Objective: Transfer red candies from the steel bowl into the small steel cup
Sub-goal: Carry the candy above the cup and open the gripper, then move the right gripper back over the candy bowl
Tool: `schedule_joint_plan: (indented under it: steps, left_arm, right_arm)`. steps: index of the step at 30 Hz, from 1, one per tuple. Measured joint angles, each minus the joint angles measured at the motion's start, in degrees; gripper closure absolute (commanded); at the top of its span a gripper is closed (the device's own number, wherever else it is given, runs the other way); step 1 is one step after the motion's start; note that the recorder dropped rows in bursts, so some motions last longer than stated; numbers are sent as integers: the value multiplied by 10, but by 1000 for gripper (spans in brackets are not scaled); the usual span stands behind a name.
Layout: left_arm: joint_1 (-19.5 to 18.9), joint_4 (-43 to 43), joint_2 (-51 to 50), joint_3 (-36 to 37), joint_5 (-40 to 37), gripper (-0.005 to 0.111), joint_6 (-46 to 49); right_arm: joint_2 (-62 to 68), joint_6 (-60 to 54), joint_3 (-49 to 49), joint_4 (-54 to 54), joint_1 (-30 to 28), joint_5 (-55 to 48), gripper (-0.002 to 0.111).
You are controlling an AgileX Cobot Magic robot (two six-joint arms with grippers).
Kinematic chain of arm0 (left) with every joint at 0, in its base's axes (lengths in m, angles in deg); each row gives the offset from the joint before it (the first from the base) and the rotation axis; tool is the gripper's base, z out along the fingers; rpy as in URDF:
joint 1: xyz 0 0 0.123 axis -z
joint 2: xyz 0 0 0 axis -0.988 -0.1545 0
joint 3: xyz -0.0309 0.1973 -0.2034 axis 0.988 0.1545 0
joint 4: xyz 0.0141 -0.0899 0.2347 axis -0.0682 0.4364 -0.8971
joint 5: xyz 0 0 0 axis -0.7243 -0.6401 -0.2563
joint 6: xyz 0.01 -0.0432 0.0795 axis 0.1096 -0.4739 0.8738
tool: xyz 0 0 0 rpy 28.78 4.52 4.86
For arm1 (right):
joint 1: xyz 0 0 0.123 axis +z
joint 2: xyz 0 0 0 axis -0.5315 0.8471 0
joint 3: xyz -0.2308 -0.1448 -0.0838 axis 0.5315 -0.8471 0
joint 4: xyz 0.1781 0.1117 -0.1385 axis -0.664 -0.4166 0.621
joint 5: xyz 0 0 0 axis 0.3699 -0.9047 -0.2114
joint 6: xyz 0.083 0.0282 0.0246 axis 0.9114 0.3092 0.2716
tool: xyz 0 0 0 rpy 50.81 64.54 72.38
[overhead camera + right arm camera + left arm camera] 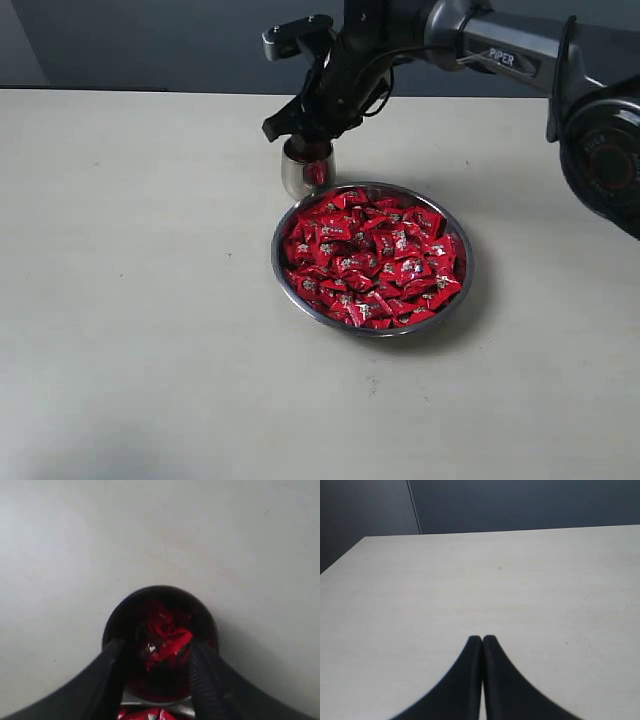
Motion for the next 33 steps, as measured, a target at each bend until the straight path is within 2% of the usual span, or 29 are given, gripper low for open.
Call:
schedule_joint_plan:
  steps: [6,14,27,33]
  left_arm:
    - [0,0,0,0,0,106,0]
    - [0,0,0,0,0,106,0]
    - [0,0,0,0,0,106,0]
    - [0,0,0,0,0,106,0]
  right_arm:
    - [-56,0,0,-1,0,-32,68]
    - [-138,1,-45,-1,-4,-3,68]
    - [-324,2,-367,8,-4,208,68]
    - [-353,2,-462,20,-4,237,68]
